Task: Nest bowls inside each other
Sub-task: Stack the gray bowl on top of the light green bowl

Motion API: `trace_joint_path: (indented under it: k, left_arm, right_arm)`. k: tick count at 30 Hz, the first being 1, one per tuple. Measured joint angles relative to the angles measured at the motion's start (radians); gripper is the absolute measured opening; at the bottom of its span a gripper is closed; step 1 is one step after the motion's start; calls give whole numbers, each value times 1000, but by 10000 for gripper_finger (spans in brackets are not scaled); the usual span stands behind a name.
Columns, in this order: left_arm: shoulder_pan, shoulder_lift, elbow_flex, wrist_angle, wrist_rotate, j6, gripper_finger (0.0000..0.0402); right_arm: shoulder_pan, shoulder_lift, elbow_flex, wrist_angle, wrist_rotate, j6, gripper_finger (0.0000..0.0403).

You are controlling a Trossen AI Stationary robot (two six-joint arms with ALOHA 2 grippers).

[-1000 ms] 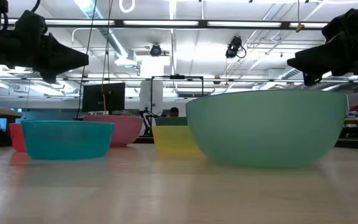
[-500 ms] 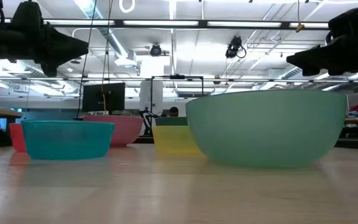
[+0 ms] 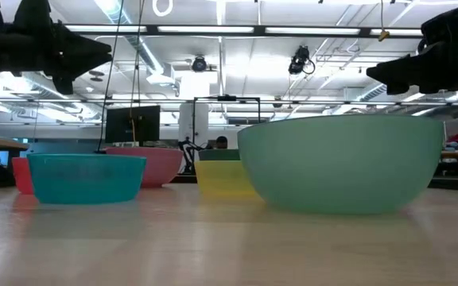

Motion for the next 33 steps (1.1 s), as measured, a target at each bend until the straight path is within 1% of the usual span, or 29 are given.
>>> trace_joint_path:
  k: [6,10,13,16,18,23,27,30,33]
  left_arm:
    - [0,0,0,6,0,-15,117]
    - [0,0,0,6,0,-30,117]
    - [0,0,0,16,0,-82,117]
    - [0,0,0,71,0,-166,117]
    - [0,0,0,104,0,-194,117]
    - [0,0,0,132,0,-195,117]
    - [0,0,0,133,0,-195,117]
    - [0,0,0,135,0,-201,117]
    - [0,0,2,158,2,-189,117]
  right_arm:
    - [1,0,0,47,-11,71,112]
    - [1,0,0,91,-12,188,112]
    - [1,0,0,188,-9,242,112]
    - [1,0,0,300,-5,289,112]
    - [1,-1,2,357,16,315,112]
    - [1,-1,39,390,102,331,112]
    - [1,0,55,386,133,315,111]
    - [1,9,67,387,192,310,109]
    - [1,41,81,375,228,300,105]
